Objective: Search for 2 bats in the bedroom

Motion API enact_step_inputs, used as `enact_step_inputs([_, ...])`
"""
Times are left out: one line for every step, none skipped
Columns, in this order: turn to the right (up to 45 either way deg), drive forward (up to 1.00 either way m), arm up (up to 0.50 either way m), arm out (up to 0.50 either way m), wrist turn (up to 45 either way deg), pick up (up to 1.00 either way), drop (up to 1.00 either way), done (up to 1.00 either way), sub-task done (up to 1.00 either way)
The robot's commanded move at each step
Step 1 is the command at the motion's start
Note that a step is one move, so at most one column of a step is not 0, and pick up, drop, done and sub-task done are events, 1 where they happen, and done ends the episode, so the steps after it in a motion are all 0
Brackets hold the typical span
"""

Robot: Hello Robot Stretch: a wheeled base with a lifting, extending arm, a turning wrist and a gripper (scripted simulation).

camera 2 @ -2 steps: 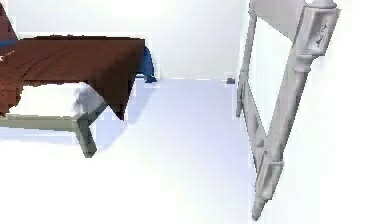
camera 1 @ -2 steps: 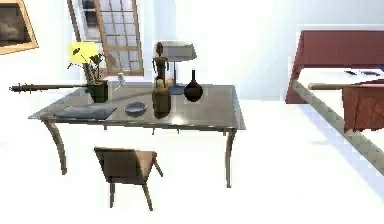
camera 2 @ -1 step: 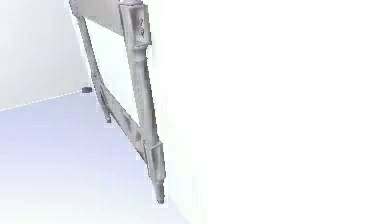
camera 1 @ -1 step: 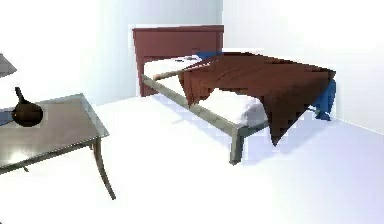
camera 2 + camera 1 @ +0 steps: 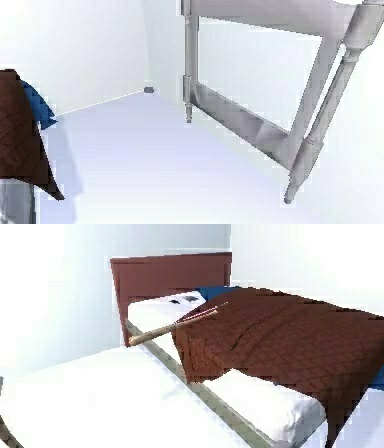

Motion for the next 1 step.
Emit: enact_step_inputs([6.0,0.0,0.0,0.0,0.0,0.0,0.0,0.0,0.0])
